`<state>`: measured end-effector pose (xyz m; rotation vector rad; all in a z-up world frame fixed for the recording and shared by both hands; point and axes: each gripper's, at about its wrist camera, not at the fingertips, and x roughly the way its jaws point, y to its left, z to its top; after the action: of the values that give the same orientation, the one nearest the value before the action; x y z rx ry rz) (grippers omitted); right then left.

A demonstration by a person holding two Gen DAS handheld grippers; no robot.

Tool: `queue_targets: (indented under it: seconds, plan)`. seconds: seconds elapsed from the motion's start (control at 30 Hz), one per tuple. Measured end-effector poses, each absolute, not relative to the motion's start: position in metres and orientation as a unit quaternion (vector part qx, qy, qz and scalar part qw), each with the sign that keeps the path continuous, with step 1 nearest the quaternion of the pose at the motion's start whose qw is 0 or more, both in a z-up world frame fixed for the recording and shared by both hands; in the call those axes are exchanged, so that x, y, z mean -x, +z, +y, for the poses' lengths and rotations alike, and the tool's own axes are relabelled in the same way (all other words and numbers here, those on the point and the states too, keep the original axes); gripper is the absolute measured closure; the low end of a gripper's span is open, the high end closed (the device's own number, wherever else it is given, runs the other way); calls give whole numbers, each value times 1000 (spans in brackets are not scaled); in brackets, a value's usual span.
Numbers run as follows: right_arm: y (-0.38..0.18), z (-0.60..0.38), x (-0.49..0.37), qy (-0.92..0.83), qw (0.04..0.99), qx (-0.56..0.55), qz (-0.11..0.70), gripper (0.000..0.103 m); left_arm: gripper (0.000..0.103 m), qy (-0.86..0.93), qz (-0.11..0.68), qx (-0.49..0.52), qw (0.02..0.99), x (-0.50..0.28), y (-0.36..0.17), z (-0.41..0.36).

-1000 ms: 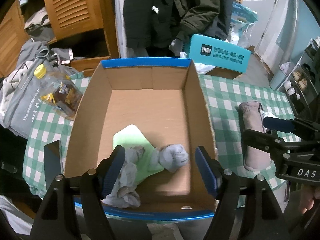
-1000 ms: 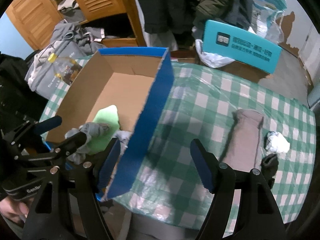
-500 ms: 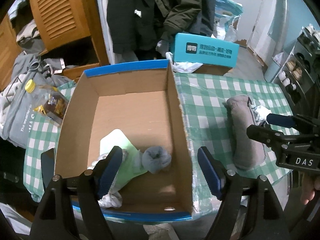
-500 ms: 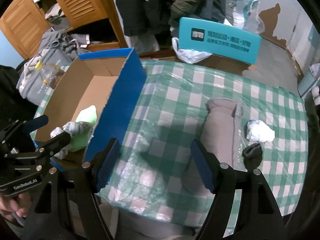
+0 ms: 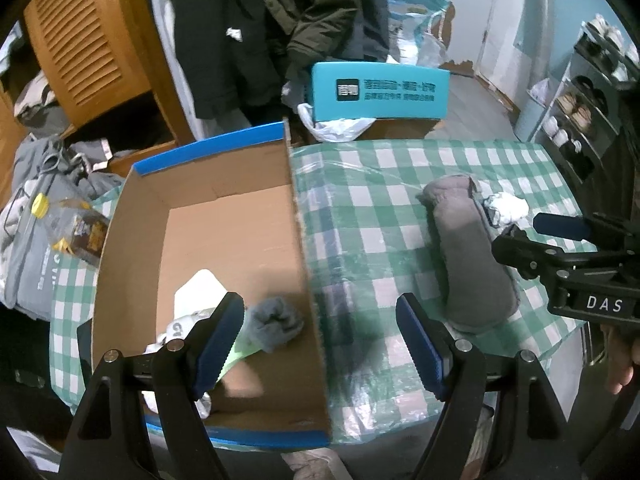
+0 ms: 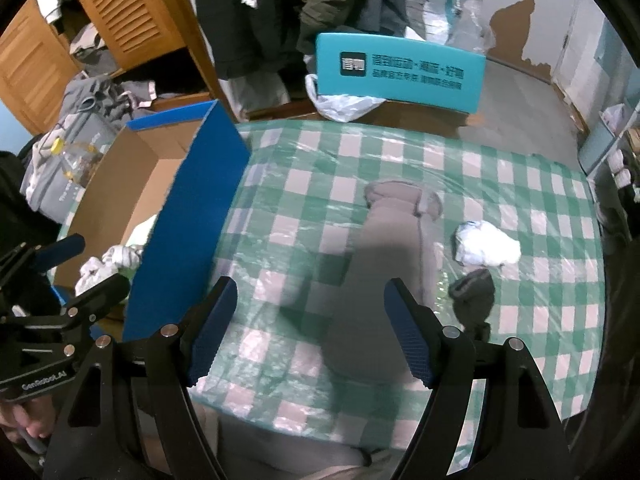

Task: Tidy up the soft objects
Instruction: 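Move both tools back over the grey mitten and black sock, then grasp the black sock with the right tool while the left tool approaches the grey mitten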

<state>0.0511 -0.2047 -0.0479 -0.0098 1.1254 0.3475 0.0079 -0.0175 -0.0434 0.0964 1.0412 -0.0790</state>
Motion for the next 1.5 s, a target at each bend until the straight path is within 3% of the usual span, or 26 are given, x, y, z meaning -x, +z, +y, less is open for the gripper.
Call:
queue_targets:
  seconds: [0.97, 1.5]
  plan:
    - [-75, -330, -59, 56, 838, -30, 542, 26, 20, -74, 532, -67, 841, -32, -66, -96]
    - [-126, -349, -80, 45, 815, -46, 576, 26, 20, -82, 568, -75, 816, -60, -110, -133]
